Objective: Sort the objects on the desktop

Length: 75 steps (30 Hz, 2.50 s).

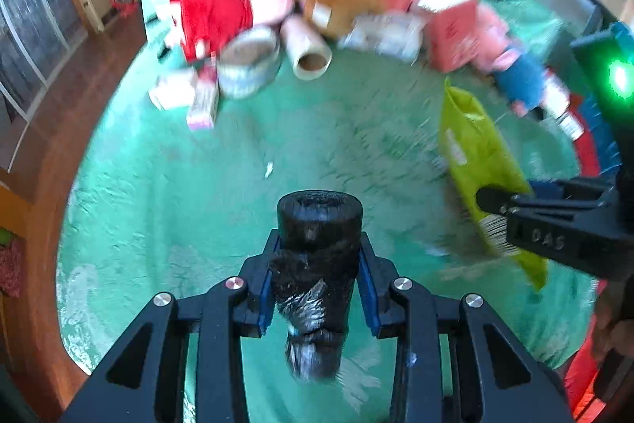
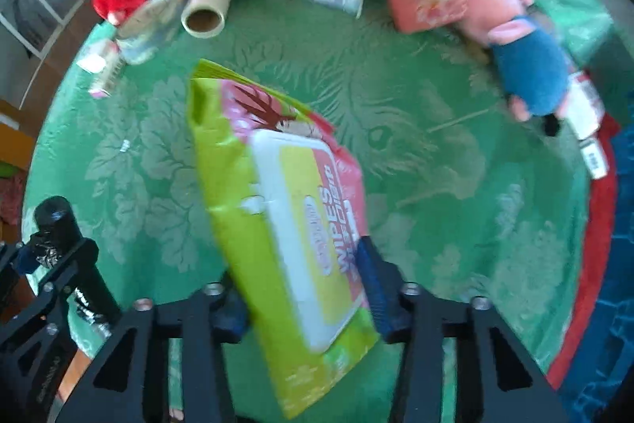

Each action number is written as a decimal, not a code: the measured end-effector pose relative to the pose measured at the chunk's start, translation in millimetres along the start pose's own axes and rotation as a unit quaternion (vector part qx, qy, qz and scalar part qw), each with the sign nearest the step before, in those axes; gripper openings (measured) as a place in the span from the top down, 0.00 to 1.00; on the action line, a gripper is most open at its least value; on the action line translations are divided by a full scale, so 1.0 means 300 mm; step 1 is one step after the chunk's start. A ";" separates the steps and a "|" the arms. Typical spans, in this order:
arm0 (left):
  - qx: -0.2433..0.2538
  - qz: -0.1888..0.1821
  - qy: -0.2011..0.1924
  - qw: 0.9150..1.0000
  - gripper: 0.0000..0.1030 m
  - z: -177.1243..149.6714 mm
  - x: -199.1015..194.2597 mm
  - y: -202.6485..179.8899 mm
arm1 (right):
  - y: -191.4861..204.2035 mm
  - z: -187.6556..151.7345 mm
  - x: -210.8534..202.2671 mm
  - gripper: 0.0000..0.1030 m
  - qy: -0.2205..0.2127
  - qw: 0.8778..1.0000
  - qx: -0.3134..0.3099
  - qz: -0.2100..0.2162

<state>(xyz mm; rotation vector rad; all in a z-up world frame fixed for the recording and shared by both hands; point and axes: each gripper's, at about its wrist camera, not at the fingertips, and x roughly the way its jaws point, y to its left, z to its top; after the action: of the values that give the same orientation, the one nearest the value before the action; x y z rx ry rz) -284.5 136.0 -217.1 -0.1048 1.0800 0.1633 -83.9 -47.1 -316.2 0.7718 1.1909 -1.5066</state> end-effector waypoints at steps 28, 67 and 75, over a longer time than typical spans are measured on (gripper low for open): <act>-0.034 0.019 -0.032 0.999 0.67 -0.090 -0.068 0.115 | 0.088 0.016 -0.019 0.00 -0.003 0.995 0.005 0.100; 0.126 -0.059 -0.239 0.961 0.67 0.245 -0.630 -0.572 | -0.420 -0.003 -0.715 0.35 -0.192 0.977 0.083 0.047; 0.194 -0.138 -0.323 0.916 0.67 0.320 -0.941 -1.205 | -0.934 -0.198 -1.194 0.35 -0.282 0.945 0.163 -0.024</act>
<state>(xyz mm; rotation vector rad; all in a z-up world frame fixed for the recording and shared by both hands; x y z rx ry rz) -264.9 -226.6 79.2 0.1496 0.4107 -0.2631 -260.3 121.5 72.3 0.4685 0.5407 -1.8299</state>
